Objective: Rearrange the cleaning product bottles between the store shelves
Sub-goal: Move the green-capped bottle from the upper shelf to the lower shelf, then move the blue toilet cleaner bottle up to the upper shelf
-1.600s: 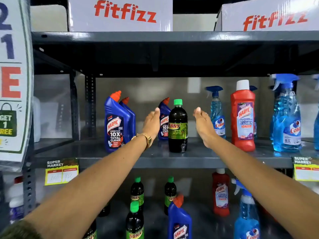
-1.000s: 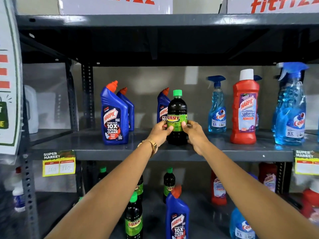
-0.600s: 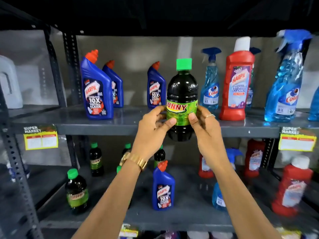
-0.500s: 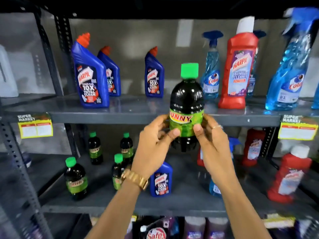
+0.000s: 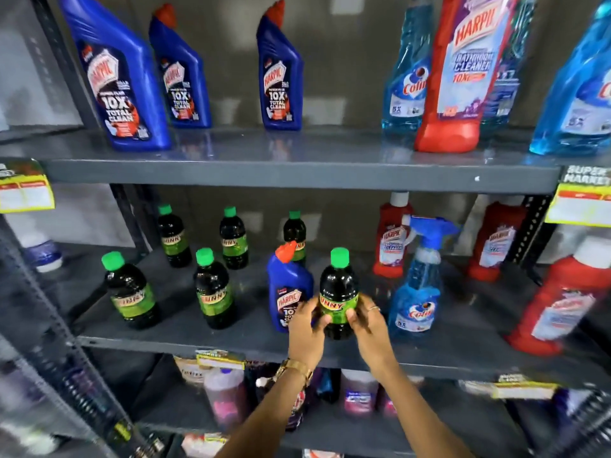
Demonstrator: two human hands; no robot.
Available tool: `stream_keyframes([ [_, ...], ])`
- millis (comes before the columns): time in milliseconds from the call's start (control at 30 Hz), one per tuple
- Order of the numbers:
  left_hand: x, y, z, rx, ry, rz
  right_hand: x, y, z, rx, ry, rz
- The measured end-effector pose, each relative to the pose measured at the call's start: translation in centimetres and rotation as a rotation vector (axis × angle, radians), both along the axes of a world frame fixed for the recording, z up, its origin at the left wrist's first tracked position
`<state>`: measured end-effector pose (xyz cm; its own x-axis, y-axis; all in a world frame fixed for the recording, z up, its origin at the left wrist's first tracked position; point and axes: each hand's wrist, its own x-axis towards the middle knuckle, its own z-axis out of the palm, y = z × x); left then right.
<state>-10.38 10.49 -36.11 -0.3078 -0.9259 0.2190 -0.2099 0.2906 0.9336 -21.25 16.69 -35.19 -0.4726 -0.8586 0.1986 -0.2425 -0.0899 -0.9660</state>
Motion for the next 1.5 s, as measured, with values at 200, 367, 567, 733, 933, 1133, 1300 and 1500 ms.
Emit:
stream_keyframes([
  [200,-1.4,-0.7,-3.1,0.025,0.056,0.144,-1.2,-2.7,-3.8,0.107,0.032,-0.03],
  [367,-0.9,-0.2,-3.7,-0.041,0.128,0.287,-0.1,-3.4,-4.9,0.098,-0.009,-0.135],
  [567,2.6,-1.8,-4.4,-0.016,0.2,0.441,4.1,-2.2,-7.0,-0.036,-0.183,-0.372],
  [733,5.4,-6.5,-3.2,0.103,0.046,0.15,8.8,-2.7,-6.8,-0.006,-0.058,-0.312],
  [933,8.9,-7.5,-2.9,0.124,0.031,-0.069,10.6,-4.5,-4.7,0.046,0.003,-0.265],
  [1133,12.6,-4.3,-2.5,0.109,0.027,-0.157,12.9,-3.3,-4.1,0.027,0.036,-0.309],
  [1300,16.0,-2.4,3.1,-0.045,0.007,-0.277,15.3,-0.2,-0.5,-0.172,-0.038,-0.219],
  [1500,16.8,-0.5,17.9,-0.41,0.093,-0.407,15.8,2.4,14.2,-0.472,0.152,-0.275],
])
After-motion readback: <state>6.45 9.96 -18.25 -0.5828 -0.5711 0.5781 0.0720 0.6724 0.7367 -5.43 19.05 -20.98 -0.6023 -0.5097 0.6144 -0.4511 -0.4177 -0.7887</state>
